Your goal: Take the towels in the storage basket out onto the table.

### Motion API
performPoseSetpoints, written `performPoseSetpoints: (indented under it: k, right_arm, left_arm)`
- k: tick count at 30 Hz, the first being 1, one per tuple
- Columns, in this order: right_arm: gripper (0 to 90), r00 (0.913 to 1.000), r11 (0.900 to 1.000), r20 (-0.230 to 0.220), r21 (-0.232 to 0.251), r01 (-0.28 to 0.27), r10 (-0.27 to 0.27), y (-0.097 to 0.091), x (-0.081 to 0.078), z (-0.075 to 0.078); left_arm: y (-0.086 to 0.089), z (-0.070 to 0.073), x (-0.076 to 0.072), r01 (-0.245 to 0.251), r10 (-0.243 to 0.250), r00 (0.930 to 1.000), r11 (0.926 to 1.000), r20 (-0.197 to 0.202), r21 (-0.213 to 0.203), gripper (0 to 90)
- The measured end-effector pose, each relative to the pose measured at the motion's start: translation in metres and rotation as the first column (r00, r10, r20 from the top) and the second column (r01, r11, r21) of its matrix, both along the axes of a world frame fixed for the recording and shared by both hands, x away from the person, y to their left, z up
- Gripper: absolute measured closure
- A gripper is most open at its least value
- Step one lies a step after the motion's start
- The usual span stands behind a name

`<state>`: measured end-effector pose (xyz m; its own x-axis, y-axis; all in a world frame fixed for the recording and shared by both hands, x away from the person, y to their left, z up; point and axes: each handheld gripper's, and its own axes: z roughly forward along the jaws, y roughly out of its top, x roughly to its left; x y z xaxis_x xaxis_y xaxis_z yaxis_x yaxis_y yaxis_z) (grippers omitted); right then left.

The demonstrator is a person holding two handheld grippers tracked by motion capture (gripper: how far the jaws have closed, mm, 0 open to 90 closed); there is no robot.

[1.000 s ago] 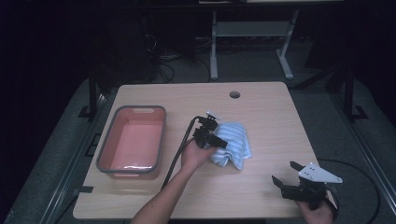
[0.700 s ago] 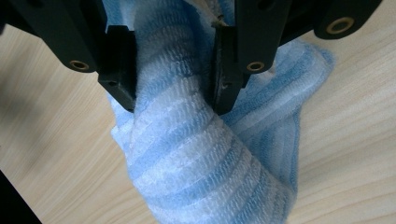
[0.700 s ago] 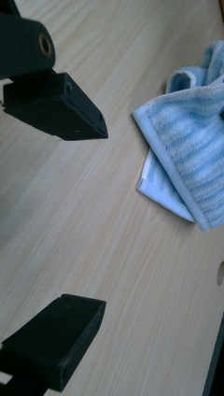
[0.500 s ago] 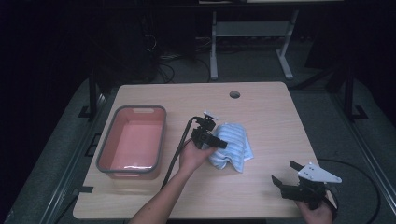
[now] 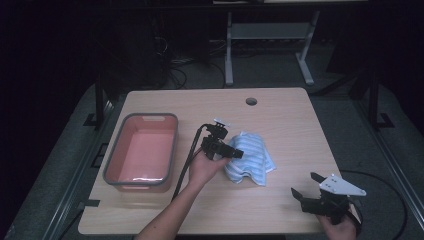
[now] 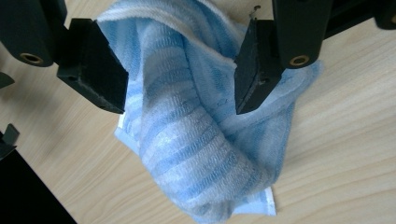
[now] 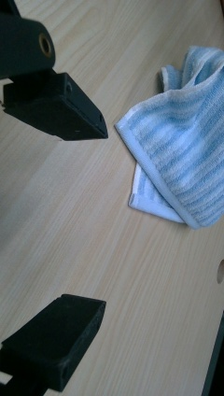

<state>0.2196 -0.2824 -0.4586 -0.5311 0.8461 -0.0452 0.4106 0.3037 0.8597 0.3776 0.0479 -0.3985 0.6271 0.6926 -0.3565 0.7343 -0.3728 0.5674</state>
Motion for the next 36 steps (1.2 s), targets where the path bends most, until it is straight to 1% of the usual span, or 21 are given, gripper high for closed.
performPoseSetpoints:
  k: [2, 3, 4, 6, 7, 10, 12, 14, 15, 16, 18, 20, 22, 23, 25, 28, 30, 33, 34, 35, 36]
  right_arm:
    - [14.1, 1.0000, 1.0000, 0.000, -0.002, 0.001, -0.001, 0.000, 0.000, 0.000]
    - [14.1, 1.0000, 1.0000, 0.000, -0.002, 0.000, 0.000, 0.000, 0.000, 0.000]
    - [14.2, 1.0000, 1.0000, -0.002, -0.001, 0.001, -0.001, 0.000, 0.000, 0.000]
    - [14.2, 1.0000, 1.0000, 0.000, -0.003, 0.000, 0.000, 0.000, 0.001, 0.000]
    - [14.1, 1.0000, 1.0000, 0.000, -0.002, 0.000, 0.000, -0.001, 0.001, 0.000]
    - [14.1, 1.0000, 1.0000, -0.005, -0.004, 0.000, 0.000, 0.000, 0.001, -0.001]
    - [14.1, 1.0000, 1.0000, -0.005, -0.008, 0.000, 0.000, 0.000, 0.002, -0.002]
    - [14.1, 1.0000, 1.0000, -0.004, -0.009, 0.001, -0.001, 0.000, 0.002, -0.001]
    - [14.1, 1.0000, 1.0000, -0.004, -0.009, 0.002, -0.002, 0.000, 0.002, -0.001]
    - [14.1, 1.0000, 1.0000, -0.005, -0.007, 0.003, -0.003, 0.000, 0.002, -0.001]
    - [14.1, 1.0000, 1.0000, -0.007, -0.007, 0.004, -0.004, 0.000, 0.002, -0.001]
    - [14.1, 1.0000, 1.0000, -0.008, -0.008, 0.003, -0.003, 0.000, 0.002, -0.002]
    - [14.1, 1.0000, 0.9999, -0.006, -0.010, 0.003, -0.003, 0.000, 0.002, -0.002]
    - [14.1, 1.0000, 0.9999, -0.004, -0.011, 0.004, -0.004, 0.000, 0.002, -0.002]
    - [14.1, 1.0000, 0.9999, -0.006, -0.012, 0.003, -0.004, 0.001, 0.002, -0.002]
    - [14.1, 1.0000, 0.9999, -0.009, -0.015, 0.004, -0.004, 0.002, 0.002, -0.002]
    - [14.1, 1.0000, 0.9999, -0.007, -0.016, 0.006, -0.006, 0.002, 0.002, -0.002]
    - [14.1, 0.9999, 0.9998, -0.008, -0.016, 0.007, -0.007, 0.002, 0.003, -0.002]
    - [14.1, 0.9999, 0.9998, -0.008, -0.017, 0.007, -0.007, 0.002, 0.003, -0.002]
    - [14.1, 0.9999, 0.9998, -0.008, -0.017, 0.008, -0.008, 0.002, 0.003, -0.002]
    - [14.1, 0.9999, 0.9998, -0.009, -0.017, 0.008, -0.008, 0.002, 0.002, -0.002]
  left_arm:
    - [0.002, 0.002, -0.001, -0.004, 0.005, 1.0000, 1.0000, 0.006, -0.004, 33.1]
    - [0.004, 0.003, -0.001, 0.003, -0.003, 1.0000, 1.0000, 0.009, 0.003, 33.0]
    - [0.005, 0.003, -0.002, -0.004, 0.004, 0.9999, 1.0000, 0.012, -0.003, 33.0]
    - [0.007, 0.005, -0.004, -0.005, 0.005, 0.9998, 1.0000, 0.018, -0.003, 32.9]
    - [0.008, 0.005, -0.004, -0.005, 0.005, 0.9997, 1.0000, 0.024, 0.005, 32.9]
    - [0.012, 0.007, -0.007, 0.002, -0.002, 0.9995, 1.0000, 0.031, 0.008, 32.7]
    - [0.015, 0.009, -0.009, -0.009, 0.009, 0.9992, 0.9999, 0.038, -0.010, 32.7]
    - [0.019, 0.011, -0.012, 0.004, -0.004, 0.9988, 1.0000, 0.049, -0.002, 32.7]
    - [0.020, 0.011, -0.013, -0.002, 0.002, 0.9985, 1.0000, 0.055, -0.008, 32.6]
    - [0.022, 0.011, -0.015, 0.002, -0.002, 0.9984, 1.0000, 0.056, -0.006, 32.6]
    - [0.025, 0.010, -0.017, -0.002, 0.003, 0.9983, 0.9999, 0.059, -0.015, 32.5]
    - [0.029, 0.010, -0.020, 0.006, -0.005, 0.9978, 1.0000, 0.066, -0.007, 32.3]
    - [0.032, 0.009, -0.022, 0.002, -0.001, 0.9978, 0.9999, 0.067, -0.017, 32.2]
    - [0.034, 0.009, -0.023, 0.008, -0.007, 0.9977, 0.9999, 0.067, -0.012, 32.2]
    - [0.036, 0.009, -0.027, -0.001, 0.001, 0.9971, 1.0000, 0.076, -0.008, 31.7]
    - [0.040, 0.009, -0.030, 0.003, -0.002, 0.9973, 1.0000, 0.073, -0.006, 30.6]
    - [0.042, 0.007, -0.033, -0.001, 0.002, 0.9969, 0.9999, 0.079, -0.012, 30.6]
    - [0.044, 0.005, -0.037, 0.000, 0.001, 0.9972, 0.9999, 0.075, -0.016, 30.6]
    - [0.045, 0.004, -0.038, 0.005, -0.004, 0.9970, 0.9999, 0.077, -0.013, 30.6]
    - [0.045, 0.003, -0.040, 0.002, -0.001, 0.9970, 0.9998, 0.077, -0.020, 30.6]
    - [0.046, 0.003, -0.041, 0.010, -0.009, 0.9969, 0.9997, 0.078, -0.021, 30.6]
